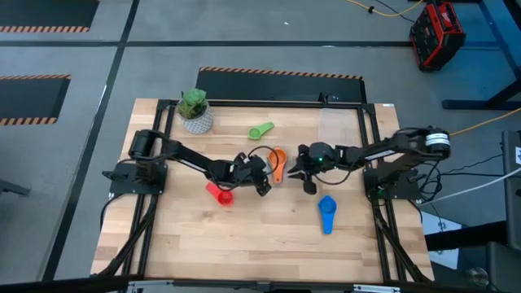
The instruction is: Nest measuring cups in basket
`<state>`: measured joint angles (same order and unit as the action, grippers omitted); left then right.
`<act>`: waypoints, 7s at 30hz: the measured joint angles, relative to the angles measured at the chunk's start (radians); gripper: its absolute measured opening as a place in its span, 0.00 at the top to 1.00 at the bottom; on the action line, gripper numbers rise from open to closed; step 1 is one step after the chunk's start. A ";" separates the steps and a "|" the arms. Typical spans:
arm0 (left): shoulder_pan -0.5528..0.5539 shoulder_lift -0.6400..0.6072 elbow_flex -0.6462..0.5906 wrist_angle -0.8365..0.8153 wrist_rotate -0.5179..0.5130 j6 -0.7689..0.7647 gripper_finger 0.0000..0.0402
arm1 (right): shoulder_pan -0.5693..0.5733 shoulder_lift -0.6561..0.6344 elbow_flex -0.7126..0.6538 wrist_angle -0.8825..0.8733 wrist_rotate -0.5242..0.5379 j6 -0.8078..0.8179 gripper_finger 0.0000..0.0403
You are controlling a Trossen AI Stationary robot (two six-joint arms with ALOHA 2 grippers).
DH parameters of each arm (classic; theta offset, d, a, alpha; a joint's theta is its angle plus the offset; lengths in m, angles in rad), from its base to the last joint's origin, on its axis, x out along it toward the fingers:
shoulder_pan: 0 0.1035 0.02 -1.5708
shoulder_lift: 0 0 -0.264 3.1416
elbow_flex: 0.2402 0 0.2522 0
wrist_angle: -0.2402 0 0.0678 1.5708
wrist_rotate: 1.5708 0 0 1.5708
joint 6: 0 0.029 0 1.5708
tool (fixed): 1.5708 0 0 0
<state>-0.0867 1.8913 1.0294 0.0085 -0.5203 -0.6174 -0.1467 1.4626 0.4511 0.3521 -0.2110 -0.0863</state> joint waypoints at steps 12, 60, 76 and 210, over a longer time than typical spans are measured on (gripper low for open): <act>-0.001 -0.102 0.002 -0.061 0.001 0.179 0.77 | -0.002 -0.336 0.036 -0.412 0.008 0.005 0.79; 0.001 -0.099 0.000 -0.067 -0.014 0.183 0.77 | 0.129 -0.420 0.061 -1.094 -0.157 0.406 0.46; 0.001 -0.099 0.000 -0.067 -0.014 0.184 0.77 | 0.200 -0.420 -0.049 -0.891 -0.158 0.614 0.46; 0.012 -0.902 -0.657 0.187 -0.036 0.418 0.77 | -0.158 0.237 0.586 -0.661 0.112 0.310 0.94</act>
<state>-0.0742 0.9897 0.3729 0.1951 -0.5568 -0.1993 -0.3046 1.7000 1.0374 -0.3088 -0.0990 0.2234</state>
